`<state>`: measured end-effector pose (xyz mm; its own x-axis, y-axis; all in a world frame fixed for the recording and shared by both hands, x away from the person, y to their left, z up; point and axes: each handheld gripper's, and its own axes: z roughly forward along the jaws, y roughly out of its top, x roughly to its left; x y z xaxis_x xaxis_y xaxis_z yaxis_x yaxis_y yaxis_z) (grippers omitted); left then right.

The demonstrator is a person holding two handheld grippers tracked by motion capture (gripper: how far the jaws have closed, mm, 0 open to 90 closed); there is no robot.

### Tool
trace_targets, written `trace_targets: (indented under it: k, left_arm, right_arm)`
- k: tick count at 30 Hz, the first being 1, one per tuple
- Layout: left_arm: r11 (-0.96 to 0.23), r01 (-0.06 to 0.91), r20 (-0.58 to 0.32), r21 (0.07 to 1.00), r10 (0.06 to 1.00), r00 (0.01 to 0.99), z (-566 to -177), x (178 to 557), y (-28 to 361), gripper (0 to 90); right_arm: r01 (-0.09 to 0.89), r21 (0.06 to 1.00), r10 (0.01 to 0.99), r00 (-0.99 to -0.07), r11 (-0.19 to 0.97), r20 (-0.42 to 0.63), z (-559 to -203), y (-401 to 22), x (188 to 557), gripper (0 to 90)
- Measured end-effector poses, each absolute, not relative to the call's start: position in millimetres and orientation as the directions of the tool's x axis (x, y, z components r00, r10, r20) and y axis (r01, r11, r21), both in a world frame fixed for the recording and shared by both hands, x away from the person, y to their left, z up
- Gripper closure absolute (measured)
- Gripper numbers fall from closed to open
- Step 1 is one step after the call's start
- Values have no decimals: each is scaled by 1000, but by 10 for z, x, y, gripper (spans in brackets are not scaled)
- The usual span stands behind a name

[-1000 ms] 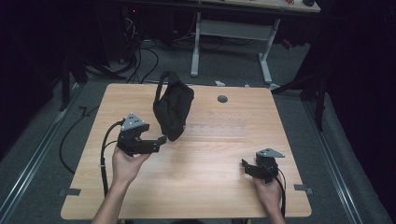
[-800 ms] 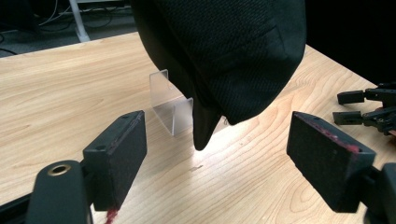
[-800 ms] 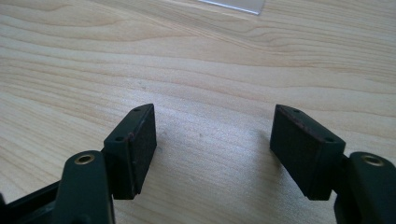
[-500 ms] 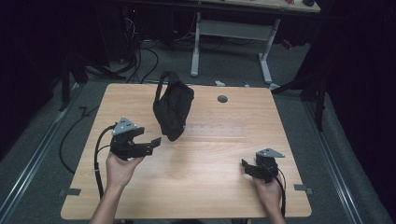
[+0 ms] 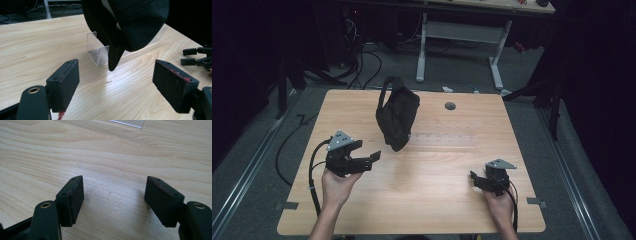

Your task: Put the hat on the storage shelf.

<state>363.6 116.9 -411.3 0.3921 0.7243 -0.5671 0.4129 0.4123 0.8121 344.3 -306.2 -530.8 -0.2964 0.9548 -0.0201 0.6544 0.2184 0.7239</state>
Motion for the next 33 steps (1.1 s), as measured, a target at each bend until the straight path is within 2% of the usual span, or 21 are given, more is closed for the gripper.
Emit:
trace_targets:
  k: [33]
  left_arm:
    - [419,450,-583,789,740,334,-4464,3595,1263,226]
  right_arm:
    - [655,724,955,-296,217,-19,-5307,-3059,3442,322]
